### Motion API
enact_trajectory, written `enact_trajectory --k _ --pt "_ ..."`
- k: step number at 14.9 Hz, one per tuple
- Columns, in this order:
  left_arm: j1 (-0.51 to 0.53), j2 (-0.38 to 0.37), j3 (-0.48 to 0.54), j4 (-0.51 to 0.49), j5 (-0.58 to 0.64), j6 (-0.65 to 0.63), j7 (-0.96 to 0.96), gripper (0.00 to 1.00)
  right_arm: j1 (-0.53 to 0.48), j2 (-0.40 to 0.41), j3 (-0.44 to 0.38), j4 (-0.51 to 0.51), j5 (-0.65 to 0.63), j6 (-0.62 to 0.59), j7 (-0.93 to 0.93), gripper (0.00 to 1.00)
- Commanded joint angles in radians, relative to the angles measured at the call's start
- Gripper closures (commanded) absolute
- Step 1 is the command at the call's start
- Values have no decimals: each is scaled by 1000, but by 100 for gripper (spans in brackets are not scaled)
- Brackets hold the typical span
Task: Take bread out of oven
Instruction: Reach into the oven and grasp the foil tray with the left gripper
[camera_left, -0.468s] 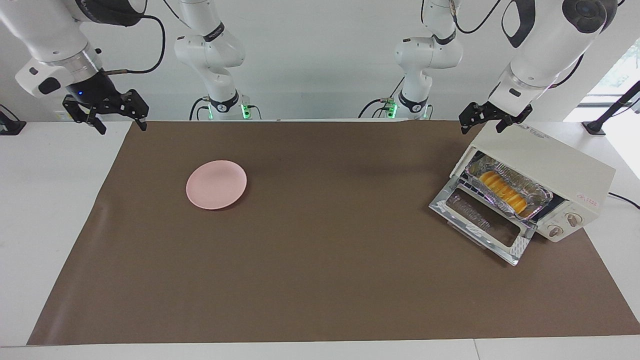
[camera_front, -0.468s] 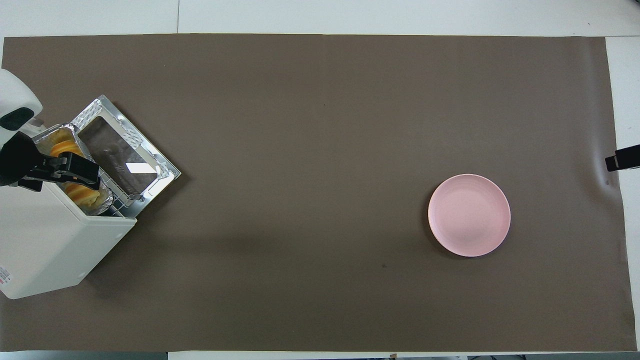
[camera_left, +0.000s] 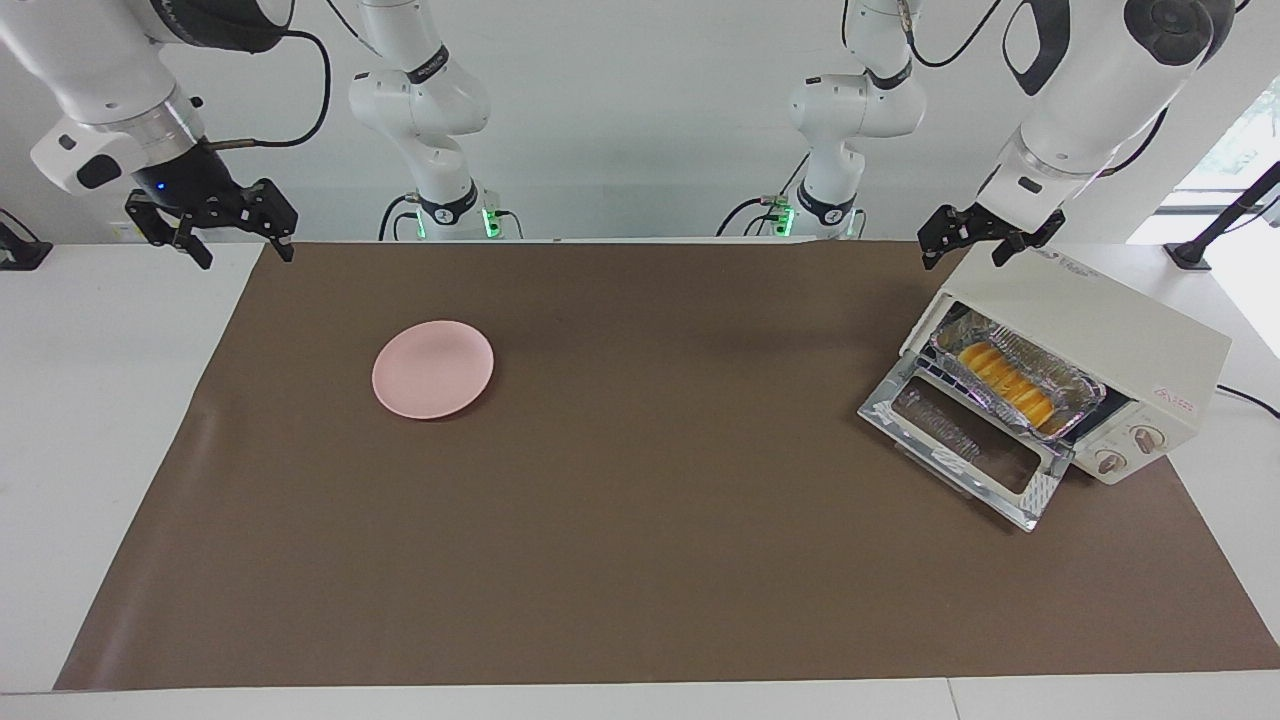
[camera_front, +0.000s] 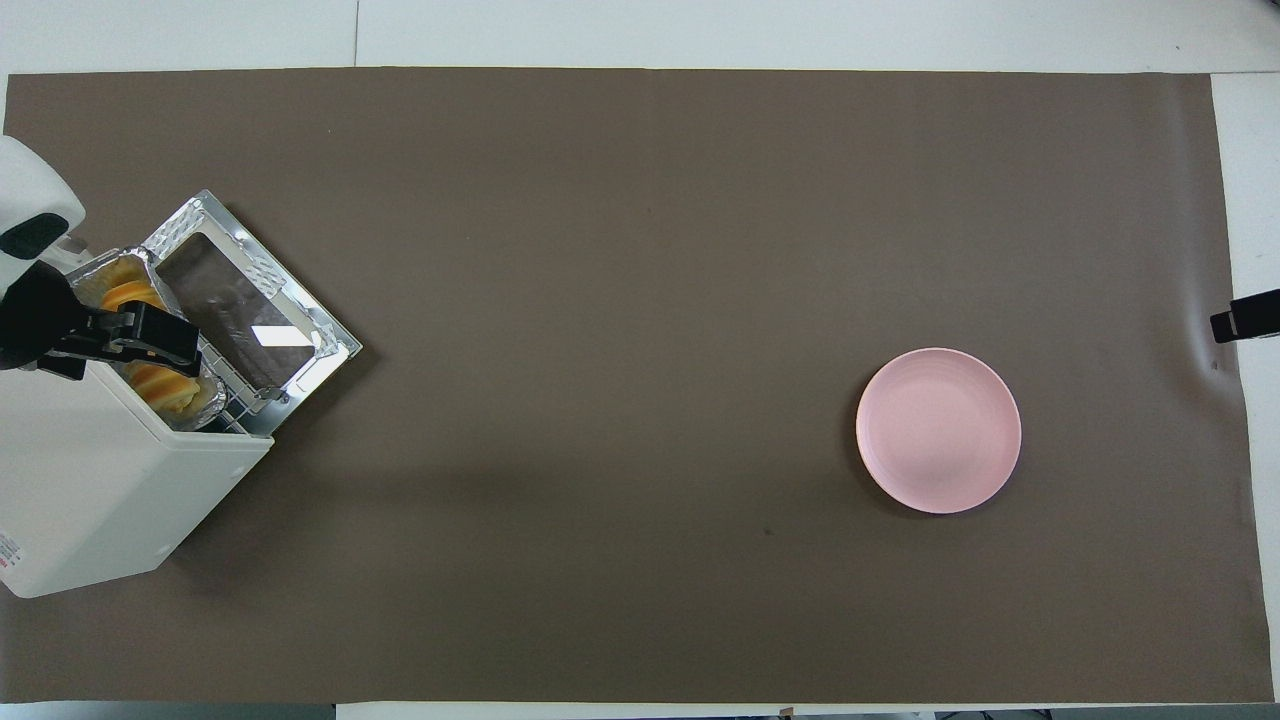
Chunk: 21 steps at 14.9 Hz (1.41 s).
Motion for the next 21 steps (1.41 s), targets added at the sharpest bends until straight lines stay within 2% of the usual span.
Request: enact_trajectory --k 1,3,7,10,12,17,21 --pt "-1 -19 1 -34 -6 98 0 0 -2 -16 3 -15 -14 -9 -15 0" --pt "12 1 -1 -28 -6 134 2 0 -2 -16 3 -15 -14 -9 -15 0" --pt "-1 112 -1 -5 62 201 -10 0 -2 -16 3 -15 -14 -9 -16 0" --pt "28 174 2 -25 65 284 -59 0 -2 -16 3 -15 -14 -7 -15 0" --pt "30 221 2 -37 66 337 -159 0 -2 -16 3 -15 -14 -9 -14 0" --pt "65 221 4 -183 70 486 -181 0 -2 -16 3 -15 -14 -9 -14 0" --pt "79 218 4 -191 125 476 -178 0 -2 -16 3 -15 -14 -9 -14 0"
